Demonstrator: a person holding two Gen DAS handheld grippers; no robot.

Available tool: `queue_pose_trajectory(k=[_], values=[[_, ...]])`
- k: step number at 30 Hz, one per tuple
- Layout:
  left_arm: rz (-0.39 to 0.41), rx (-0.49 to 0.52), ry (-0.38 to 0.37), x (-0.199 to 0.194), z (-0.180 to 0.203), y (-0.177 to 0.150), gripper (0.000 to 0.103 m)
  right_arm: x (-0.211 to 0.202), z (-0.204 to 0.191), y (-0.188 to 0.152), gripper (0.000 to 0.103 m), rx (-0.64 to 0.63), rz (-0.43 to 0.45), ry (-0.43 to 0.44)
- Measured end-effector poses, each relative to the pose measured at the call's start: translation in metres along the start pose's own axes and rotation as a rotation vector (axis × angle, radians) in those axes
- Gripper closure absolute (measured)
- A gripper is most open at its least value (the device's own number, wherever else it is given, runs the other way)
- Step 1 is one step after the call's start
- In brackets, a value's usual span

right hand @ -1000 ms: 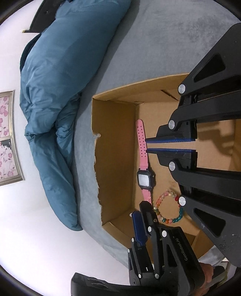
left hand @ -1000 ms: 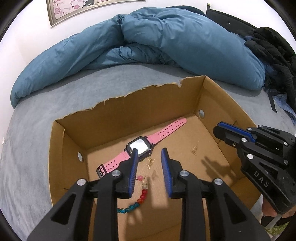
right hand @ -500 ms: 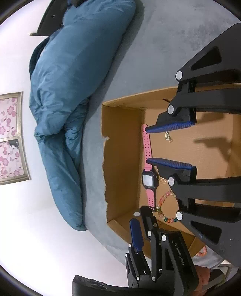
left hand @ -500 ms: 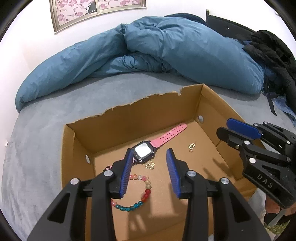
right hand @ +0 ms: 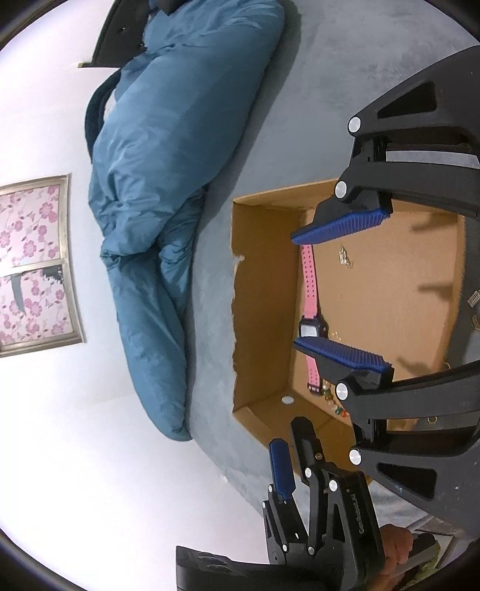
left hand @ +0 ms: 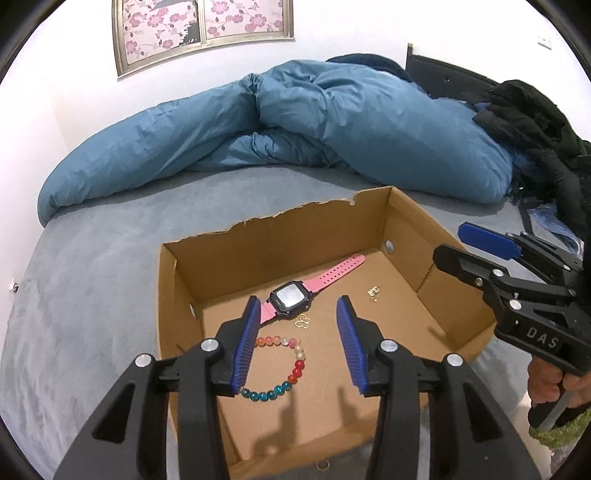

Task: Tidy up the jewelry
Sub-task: 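Drop the butterfly charm into the box by opening the left tool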

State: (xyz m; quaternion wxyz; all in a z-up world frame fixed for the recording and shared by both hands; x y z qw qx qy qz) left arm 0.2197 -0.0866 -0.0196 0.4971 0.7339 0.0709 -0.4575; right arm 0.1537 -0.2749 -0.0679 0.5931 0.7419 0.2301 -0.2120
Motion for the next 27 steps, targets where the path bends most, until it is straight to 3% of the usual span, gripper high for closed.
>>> queue_pose_trajectory(k=[15, 27], values=[[0.062, 0.027, -0.075, -0.049, 0.009, -0.035, 0.06, -0.041, -0.024, -0.019, 0.045, -0.081, 0.053, 0.106], [0.054, 0.052, -0.112, -0.063, 0.022, -0.058, 0.06, -0.061, -0.035, -0.038, 0.044, -0.12, 0.053, 0.166]])
Point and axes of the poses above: each gripper's, at about its wrist camera, not at the fingertips, and x roughly the way its jaws point, z to its right, y to its top, the point moved 3 cm from there along x, roughly the way its jaws point, and after that the axes turned 6 degrees about x, right-handed, at the moved point
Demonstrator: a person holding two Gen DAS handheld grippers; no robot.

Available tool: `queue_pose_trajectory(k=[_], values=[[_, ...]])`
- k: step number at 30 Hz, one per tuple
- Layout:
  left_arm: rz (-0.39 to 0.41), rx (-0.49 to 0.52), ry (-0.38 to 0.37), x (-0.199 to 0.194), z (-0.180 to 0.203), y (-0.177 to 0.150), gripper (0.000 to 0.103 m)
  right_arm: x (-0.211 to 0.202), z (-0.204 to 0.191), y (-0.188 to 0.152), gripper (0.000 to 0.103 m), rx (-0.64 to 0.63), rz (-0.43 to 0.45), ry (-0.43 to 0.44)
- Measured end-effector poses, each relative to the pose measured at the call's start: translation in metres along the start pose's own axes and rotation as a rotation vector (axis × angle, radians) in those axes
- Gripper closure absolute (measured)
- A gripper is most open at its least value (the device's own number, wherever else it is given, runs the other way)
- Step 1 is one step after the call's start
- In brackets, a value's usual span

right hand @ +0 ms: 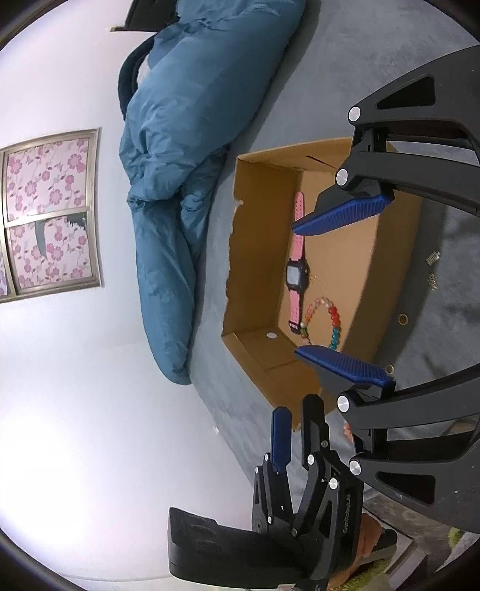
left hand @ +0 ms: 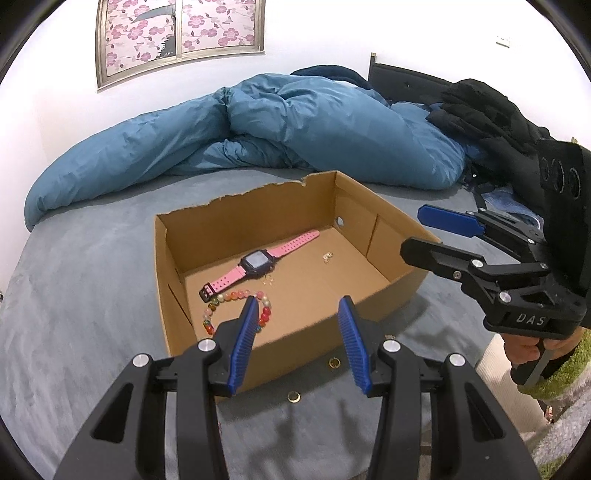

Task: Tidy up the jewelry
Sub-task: 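Drop the butterfly charm into the box by opening the left tool, then withdraw both open tools from the box toward the gold rings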

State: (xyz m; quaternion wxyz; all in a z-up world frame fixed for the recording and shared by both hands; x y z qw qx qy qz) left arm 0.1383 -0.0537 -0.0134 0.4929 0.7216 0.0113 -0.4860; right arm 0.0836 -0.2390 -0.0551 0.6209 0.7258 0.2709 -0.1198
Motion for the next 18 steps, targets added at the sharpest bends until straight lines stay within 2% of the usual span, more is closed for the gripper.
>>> queue_pose_trajectory(k=[8, 18], values=[[-0.026, 0.005, -0.012, 0.001, 0.008, -0.013, 0.06, -0.009, -0.007, -0.015, 0.044, -0.018, -0.017, 0.029], [-0.064, 0.034, -0.011, 0.011, 0.016, -0.031, 0.06, -0.009, -0.007, -0.037, 0.044, -0.018, -0.065, 0.025]])
Point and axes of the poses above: each gripper's, at about its wrist camera, not at the fingertips, and x roughly the way its jaws point, z to its right, y to its top, the point moved 3 cm from there along x, roughly the way its jaws point, and after that the axes turned 6 degrees about x, right-handed, at the moved point
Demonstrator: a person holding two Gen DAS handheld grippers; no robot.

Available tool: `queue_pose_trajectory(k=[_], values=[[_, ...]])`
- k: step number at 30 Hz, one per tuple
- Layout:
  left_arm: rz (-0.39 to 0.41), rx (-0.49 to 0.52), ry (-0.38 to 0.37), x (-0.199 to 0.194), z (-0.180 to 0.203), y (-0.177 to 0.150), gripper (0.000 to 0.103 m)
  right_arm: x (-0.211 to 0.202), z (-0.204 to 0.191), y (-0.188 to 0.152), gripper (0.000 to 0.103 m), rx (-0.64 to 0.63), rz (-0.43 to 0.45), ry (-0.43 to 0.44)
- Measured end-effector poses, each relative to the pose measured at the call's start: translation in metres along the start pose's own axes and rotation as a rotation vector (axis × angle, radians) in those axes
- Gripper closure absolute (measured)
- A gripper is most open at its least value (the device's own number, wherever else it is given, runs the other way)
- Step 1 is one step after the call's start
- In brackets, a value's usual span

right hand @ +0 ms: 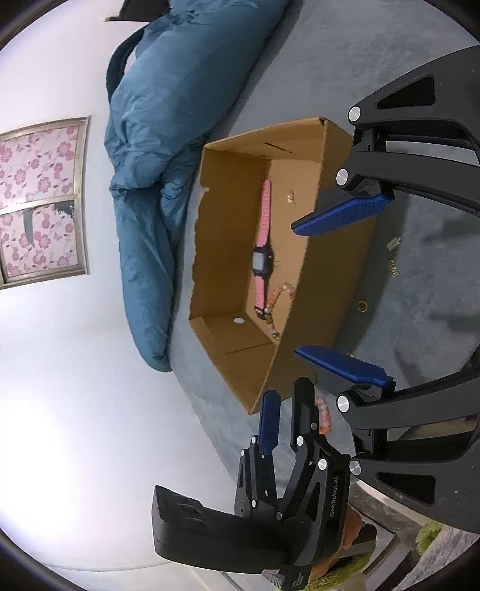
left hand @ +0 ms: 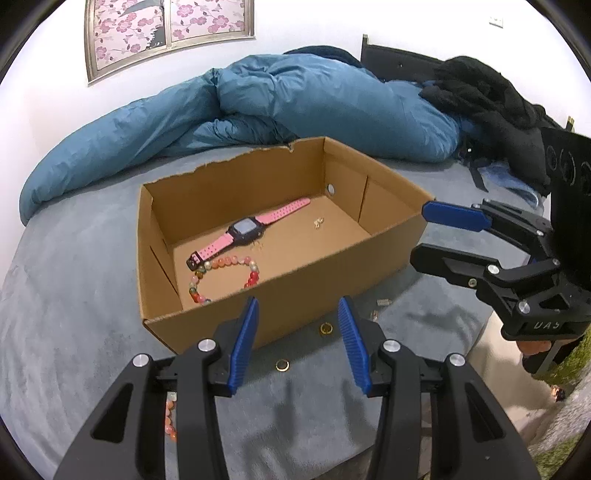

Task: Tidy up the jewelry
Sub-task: 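Withdraw both open tools from the box toward the gold rings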

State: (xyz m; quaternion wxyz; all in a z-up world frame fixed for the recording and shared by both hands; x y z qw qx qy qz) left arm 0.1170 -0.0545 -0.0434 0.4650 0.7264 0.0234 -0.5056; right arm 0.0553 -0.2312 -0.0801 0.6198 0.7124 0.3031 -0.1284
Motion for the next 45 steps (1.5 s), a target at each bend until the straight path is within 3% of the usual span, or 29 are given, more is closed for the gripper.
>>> queue_pose_trajectory(k=[15, 26, 38, 45], values=[[-0.047, 0.029, 0.022, 0.017, 0.004, -0.018, 0.06, 0.004, 0.009, -0.021, 0.044, 0.008, -0.052, -0.022], [-0.073, 0.028, 0.035, 0.023, 0.002, -0.028, 0.059, 0.007, 0.012, -0.028, 0.037, 0.015, -0.07, -0.047], [-0.082, 0.044, 0.053, 0.027, 0.001, -0.033, 0.045, 0.008, 0.012, -0.031, 0.037, 0.009, -0.077, -0.054], [-0.096, 0.052, 0.059, 0.031, 0.002, -0.042, 0.042, 0.009, 0.017, -0.037, 0.037, 0.005, -0.094, -0.06]])
Point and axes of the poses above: each gripper's, at about its wrist camera, not at the fingertips, and x roughly the way its jaws point, z to its right, y to its top, the point moved 3 cm from there along x, roughly the way its jaws point, and after that the axes turned 6 degrees about x, right-handed, at the moved point
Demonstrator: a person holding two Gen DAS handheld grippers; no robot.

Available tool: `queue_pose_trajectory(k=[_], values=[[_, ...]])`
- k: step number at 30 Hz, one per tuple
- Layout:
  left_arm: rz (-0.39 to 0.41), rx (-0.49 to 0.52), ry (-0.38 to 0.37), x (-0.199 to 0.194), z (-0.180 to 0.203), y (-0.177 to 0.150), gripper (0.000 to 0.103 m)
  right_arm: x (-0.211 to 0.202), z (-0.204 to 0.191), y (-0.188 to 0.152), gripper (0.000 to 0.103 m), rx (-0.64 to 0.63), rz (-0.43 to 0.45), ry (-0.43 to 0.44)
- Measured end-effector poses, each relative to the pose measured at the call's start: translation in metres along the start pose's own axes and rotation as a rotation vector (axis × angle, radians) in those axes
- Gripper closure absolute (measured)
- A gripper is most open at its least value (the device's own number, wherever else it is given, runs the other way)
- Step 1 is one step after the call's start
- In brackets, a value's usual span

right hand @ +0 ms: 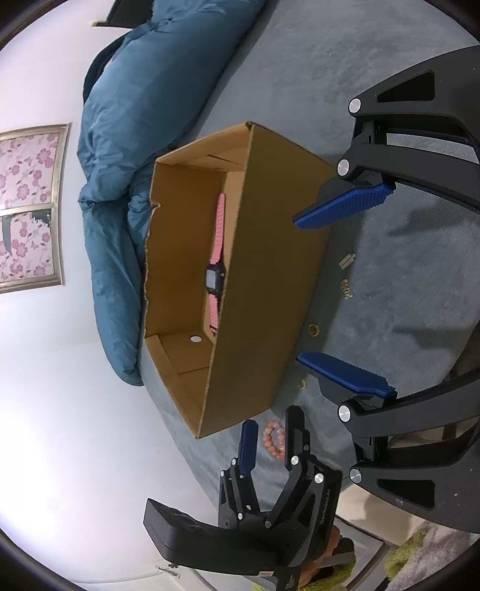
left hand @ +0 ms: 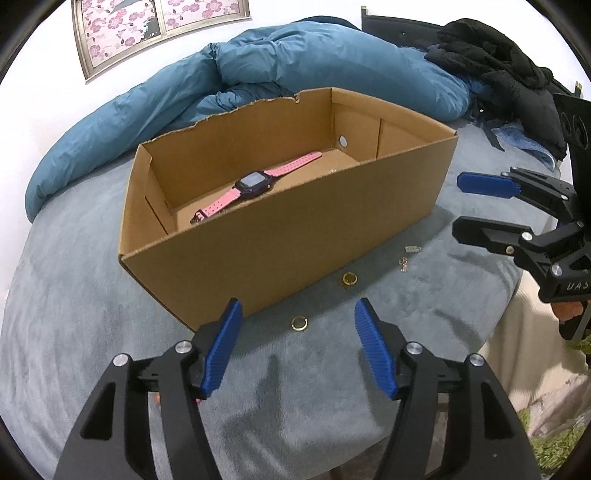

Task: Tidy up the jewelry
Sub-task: 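Withdraw both open tools from the box toward the gold rings, then close the left tool on a gold ring while the right tool grasps a silver tag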

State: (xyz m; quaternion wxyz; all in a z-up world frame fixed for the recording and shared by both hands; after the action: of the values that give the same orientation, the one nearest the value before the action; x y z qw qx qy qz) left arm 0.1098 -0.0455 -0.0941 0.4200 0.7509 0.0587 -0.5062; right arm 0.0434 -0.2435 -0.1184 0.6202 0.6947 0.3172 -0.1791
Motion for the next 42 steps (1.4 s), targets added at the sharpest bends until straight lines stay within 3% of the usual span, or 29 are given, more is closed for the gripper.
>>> queue_pose_trajectory(k=[16, 32, 42], values=[[-0.006, 0.026, -0.026, 0.02, 0.006, -0.015, 0.042, 0.01, 0.013, -0.027, 0.037, -0.01, -0.083, -0.001], [-0.033, -0.014, -0.079, 0.053, -0.005, -0.013, 0.08, 0.022, 0.016, -0.033, 0.052, -0.022, -0.108, 0.012], [-0.043, -0.007, -0.072, 0.064, -0.004, -0.017, 0.085, 0.029, 0.015, -0.033, 0.053, -0.02, -0.128, 0.007]])
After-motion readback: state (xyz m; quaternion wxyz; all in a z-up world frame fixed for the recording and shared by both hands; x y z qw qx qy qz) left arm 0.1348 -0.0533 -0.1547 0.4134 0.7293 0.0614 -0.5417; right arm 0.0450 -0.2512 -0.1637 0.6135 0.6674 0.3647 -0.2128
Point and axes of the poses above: each gripper's, at about its wrist camera, not at the fingertips, and x roughly the way its jaws point, z to its right, y to its top, the point moved 3 cm from there along x, roughly the way its jaws point, and after that the axes turned 6 degrees about x, right-handed, at the moved point
